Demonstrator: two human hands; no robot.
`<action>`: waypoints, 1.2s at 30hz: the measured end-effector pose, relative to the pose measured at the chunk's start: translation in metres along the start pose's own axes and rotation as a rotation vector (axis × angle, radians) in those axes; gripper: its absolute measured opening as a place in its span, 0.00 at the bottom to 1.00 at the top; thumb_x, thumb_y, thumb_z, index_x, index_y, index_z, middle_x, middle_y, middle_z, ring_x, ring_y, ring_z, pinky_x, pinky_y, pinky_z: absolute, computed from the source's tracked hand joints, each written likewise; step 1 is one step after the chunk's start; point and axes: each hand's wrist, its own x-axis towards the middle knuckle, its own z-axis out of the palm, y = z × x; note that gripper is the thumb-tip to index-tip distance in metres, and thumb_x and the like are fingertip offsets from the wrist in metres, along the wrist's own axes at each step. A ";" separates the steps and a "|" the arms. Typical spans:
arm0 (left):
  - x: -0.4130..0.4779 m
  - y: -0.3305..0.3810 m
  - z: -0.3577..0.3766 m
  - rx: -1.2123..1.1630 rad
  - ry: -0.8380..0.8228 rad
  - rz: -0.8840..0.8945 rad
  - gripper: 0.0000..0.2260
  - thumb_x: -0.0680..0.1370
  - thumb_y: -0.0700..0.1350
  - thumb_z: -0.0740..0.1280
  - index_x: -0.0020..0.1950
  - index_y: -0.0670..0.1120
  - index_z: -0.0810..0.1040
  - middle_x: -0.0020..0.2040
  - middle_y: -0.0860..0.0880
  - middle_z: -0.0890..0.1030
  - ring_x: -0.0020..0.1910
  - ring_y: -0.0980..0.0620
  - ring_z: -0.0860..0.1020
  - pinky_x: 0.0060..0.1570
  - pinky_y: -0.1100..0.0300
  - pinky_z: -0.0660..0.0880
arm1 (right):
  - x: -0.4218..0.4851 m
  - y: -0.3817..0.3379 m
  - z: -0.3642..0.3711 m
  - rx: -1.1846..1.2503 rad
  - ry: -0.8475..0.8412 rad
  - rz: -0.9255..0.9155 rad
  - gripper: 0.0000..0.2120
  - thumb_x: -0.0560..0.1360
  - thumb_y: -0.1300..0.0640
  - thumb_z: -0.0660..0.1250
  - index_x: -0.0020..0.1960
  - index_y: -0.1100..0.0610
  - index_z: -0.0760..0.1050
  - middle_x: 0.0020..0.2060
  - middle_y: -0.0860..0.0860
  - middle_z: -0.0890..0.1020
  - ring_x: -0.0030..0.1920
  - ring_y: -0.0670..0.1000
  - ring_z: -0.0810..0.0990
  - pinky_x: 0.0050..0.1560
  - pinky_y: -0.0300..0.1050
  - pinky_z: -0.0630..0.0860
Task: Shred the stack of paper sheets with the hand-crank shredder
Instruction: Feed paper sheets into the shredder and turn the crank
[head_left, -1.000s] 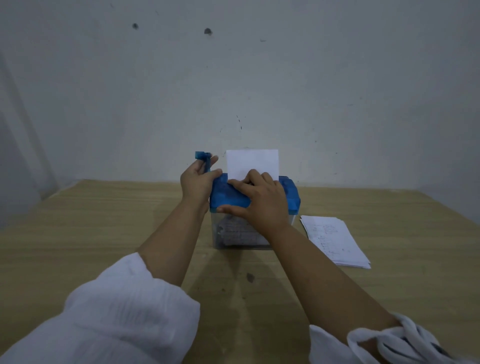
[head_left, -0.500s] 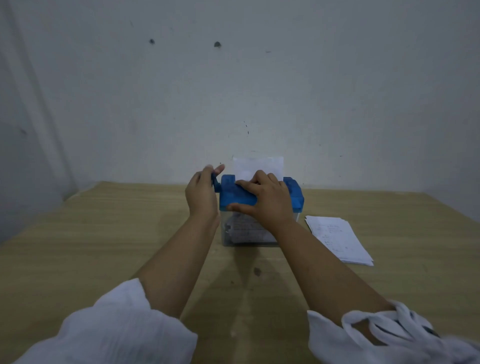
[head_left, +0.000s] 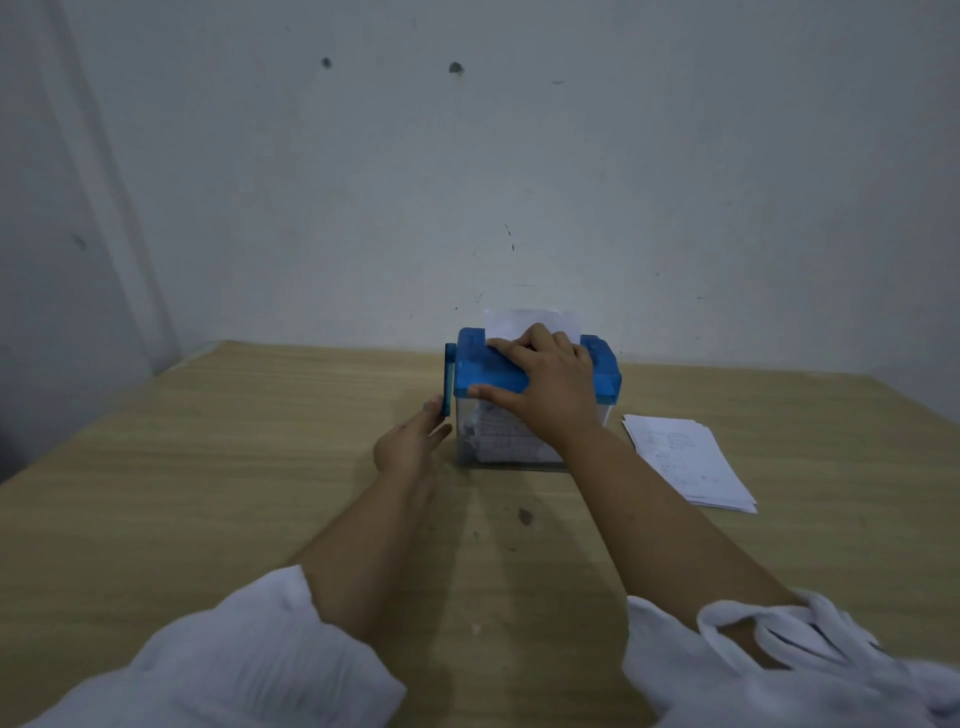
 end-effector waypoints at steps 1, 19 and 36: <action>0.001 0.002 0.002 0.005 0.000 -0.013 0.18 0.73 0.44 0.72 0.58 0.35 0.77 0.57 0.41 0.81 0.50 0.47 0.80 0.50 0.58 0.76 | 0.000 0.001 0.001 -0.008 0.010 0.000 0.31 0.69 0.33 0.63 0.67 0.47 0.71 0.53 0.48 0.73 0.55 0.51 0.70 0.55 0.45 0.58; 0.027 0.043 0.052 0.033 -0.003 -0.197 0.16 0.81 0.49 0.60 0.58 0.36 0.73 0.58 0.42 0.78 0.36 0.49 0.74 0.42 0.58 0.70 | 0.003 0.005 0.014 -0.042 0.152 -0.052 0.32 0.67 0.31 0.60 0.61 0.51 0.77 0.47 0.49 0.76 0.47 0.52 0.73 0.48 0.45 0.59; 0.016 0.078 0.076 0.352 -0.211 -0.170 0.12 0.78 0.48 0.66 0.44 0.39 0.73 0.38 0.45 0.73 0.33 0.48 0.73 0.26 0.57 0.73 | 0.004 0.004 0.010 -0.013 0.136 -0.060 0.31 0.67 0.32 0.62 0.62 0.50 0.77 0.47 0.49 0.75 0.47 0.52 0.72 0.48 0.44 0.57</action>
